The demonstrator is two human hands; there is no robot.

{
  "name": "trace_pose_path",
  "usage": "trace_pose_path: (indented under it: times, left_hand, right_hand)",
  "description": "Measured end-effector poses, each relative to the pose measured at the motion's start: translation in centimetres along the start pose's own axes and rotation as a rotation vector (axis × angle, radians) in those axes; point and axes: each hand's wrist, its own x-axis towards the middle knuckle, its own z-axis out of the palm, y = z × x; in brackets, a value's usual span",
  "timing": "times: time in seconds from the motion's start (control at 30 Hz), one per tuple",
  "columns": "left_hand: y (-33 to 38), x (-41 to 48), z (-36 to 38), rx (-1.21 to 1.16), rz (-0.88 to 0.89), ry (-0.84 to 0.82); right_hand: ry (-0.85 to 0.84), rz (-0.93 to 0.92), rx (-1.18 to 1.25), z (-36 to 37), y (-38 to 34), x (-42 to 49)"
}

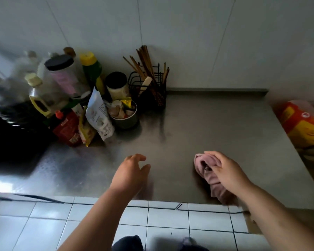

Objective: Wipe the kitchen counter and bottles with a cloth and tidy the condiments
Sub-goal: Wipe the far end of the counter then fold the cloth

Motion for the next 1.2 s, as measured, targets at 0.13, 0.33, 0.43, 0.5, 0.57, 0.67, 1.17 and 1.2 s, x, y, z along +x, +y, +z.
trace_pose_path:
  times: [0.13, 0.33, 0.43, 0.5, 0.57, 0.67, 1.17, 1.2]
  left_hand:
    - [-2.3, 0.9, -1.5, -0.030, -0.063, 0.034]
    - [-8.8, 3.4, -5.3, -0.189, -0.254, 0.192]
    - [-13.0, 5.2, -7.1, -0.262, -0.374, 0.224]
    - [-15.7, 6.4, -8.3, -0.319, -0.455, 0.270]
    - [-17.7, 7.5, -9.5, -0.383, -0.530, 0.331]
    - [-20.7, 9.7, -10.8, -0.536, -0.543, 0.341]
    - [-20.4, 14.8, -11.0, -0.427, -0.323, 0.114]
    - [-20.4, 14.7, -10.9, -0.428, -0.325, 0.114]
  right_hand:
    - [0.116, 0.008, 0.200, 2.0, -5.1, 2.6]
    - [0.190, 0.001, 0.007, 8.0, -11.5, 4.1]
    - [-0.052, 0.016, 0.110, 12.5, -14.5, 4.4]
    - [-0.238, 0.061, 0.197, 15.9, -16.2, 5.0]
    - [-0.331, 0.104, 0.212, 18.4, -18.2, 5.6]
    - [-0.446, 0.186, 0.309, 21.3, -21.5, 6.3]
    - [-0.347, 0.184, 0.382, 28.7, -28.6, 10.2]
    - [-0.359, 0.181, 0.354, 28.7, -28.4, 10.3]
